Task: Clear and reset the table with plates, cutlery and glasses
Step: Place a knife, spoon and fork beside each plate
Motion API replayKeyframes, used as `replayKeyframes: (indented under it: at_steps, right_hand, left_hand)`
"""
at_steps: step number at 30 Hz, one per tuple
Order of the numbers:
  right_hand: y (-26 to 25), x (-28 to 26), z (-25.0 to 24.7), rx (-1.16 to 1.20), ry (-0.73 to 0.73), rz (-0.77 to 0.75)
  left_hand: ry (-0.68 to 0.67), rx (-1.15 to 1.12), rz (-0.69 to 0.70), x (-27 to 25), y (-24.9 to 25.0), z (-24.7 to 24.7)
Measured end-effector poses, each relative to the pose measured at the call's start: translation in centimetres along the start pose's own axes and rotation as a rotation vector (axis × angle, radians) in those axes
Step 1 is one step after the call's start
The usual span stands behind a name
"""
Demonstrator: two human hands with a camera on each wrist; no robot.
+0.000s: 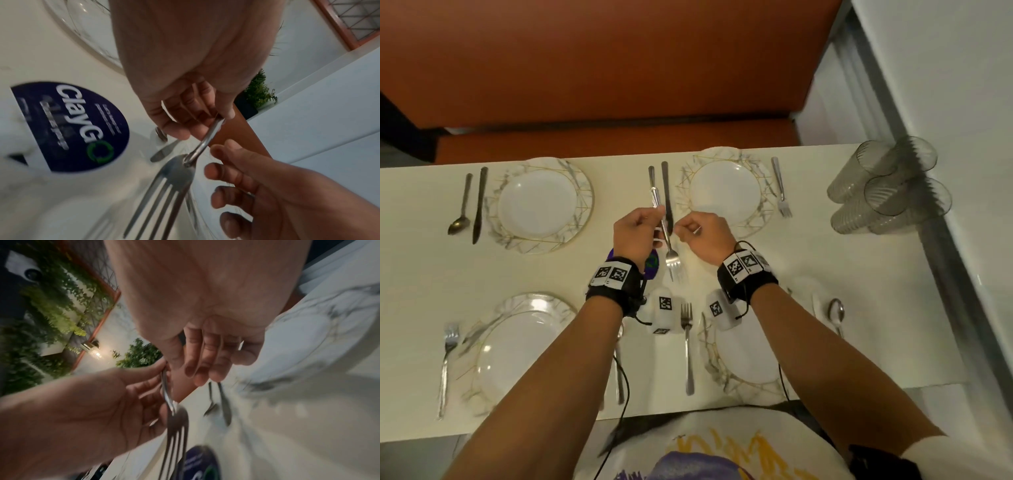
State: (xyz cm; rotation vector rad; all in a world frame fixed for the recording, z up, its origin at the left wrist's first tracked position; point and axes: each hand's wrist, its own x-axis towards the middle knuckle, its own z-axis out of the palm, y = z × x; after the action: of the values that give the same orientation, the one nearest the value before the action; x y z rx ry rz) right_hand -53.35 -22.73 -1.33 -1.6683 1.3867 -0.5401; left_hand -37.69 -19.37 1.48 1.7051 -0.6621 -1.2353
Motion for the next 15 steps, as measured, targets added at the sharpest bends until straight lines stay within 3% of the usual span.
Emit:
replayKeyframes:
  at_steps: [8, 15]
  right_hand:
    - [-7.2, -2.4, 10.0, 0.0, 0.015, -0.016]
    - [-10.5, -0.1, 14.8, 0.023, 0.032, -0.015]
  left_hand:
    - [0.019, 0.018, 0.011, 1.5, 0.2, -11.0]
    - [-0.017, 0.06, -0.003, 2.7, -0.4, -17.8]
